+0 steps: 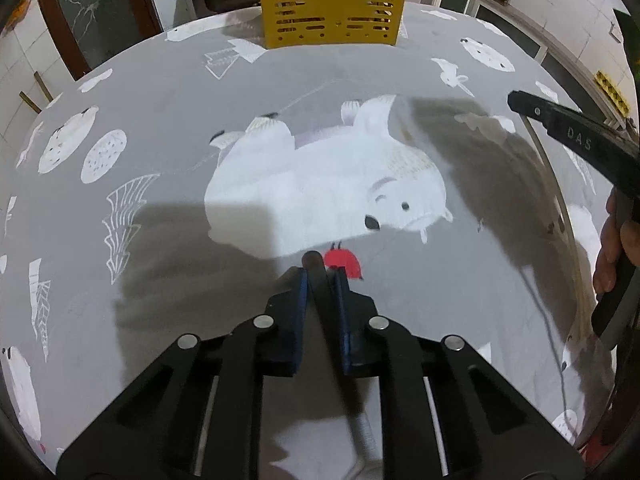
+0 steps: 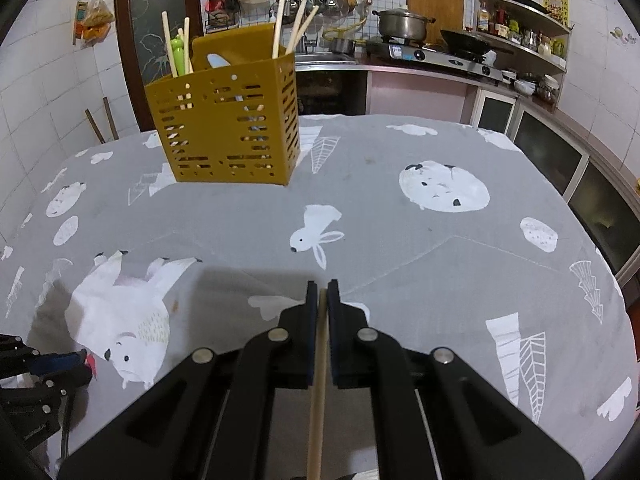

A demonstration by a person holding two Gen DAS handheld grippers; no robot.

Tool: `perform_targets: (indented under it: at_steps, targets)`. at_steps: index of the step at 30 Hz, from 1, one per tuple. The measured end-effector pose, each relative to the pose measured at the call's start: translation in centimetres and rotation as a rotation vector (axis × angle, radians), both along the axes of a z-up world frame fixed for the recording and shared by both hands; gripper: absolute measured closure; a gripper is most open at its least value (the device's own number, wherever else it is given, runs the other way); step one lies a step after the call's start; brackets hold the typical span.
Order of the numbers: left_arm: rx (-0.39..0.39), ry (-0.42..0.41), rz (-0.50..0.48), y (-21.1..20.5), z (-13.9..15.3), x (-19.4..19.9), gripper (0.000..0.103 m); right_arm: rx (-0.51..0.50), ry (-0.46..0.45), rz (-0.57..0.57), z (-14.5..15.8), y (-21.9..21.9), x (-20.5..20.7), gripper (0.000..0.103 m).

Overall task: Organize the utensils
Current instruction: 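Lift the chopstick and metal spoon and carry them over the yellow holder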

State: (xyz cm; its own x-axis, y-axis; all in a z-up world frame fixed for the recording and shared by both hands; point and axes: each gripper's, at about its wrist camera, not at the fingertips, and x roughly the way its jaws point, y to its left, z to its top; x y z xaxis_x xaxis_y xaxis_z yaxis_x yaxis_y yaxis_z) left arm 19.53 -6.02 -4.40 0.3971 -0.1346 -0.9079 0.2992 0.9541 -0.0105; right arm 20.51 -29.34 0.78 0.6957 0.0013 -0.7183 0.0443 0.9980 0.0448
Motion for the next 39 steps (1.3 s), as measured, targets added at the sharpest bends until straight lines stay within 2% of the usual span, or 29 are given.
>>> perform_targets:
  at_steps: [4, 11, 17, 22, 27, 32, 39]
  targets:
    - [0.007, -0.033, 0.007, -0.4, 0.3, 1.1, 0.095, 0.009, -0.005, -0.004, 0.0, 0.0, 0.3, 0.098]
    - [0.006, -0.156, 0.033, -0.4, 2.5, 3.2, 0.095, 0.015, -0.057, -0.004, 1.5, 0.3, 0.9, 0.098]
    - [-0.059, -0.261, 0.049, 0.4, 5.7, 4.4, 0.095, 0.027, -0.111, 0.002, 3.1, 0.9, 1.9, 0.098]
    - [-0.124, -0.350, 0.110, 2.0, 8.7, 5.2, 0.095, 0.046, -0.163, 0.007, 4.7, 1.3, 2.5, 0.098]
    - [-0.161, -0.394, 0.134, 3.5, 10.4, 5.9, 0.095, 0.048, -0.215, 0.025, 6.3, 1.9, 2.9, 0.098]
    - [-0.222, -0.397, 0.163, 5.5, 10.4, 6.4, 0.095, 0.049, -0.243, 0.036, 6.9, 2.4, 3.2, 0.098]
    - [-0.224, -0.431, 0.165, 5.9, 10.4, 6.4, 0.095, 0.071, -0.262, 0.043, 6.6, 2.8, 3.9, 0.098]
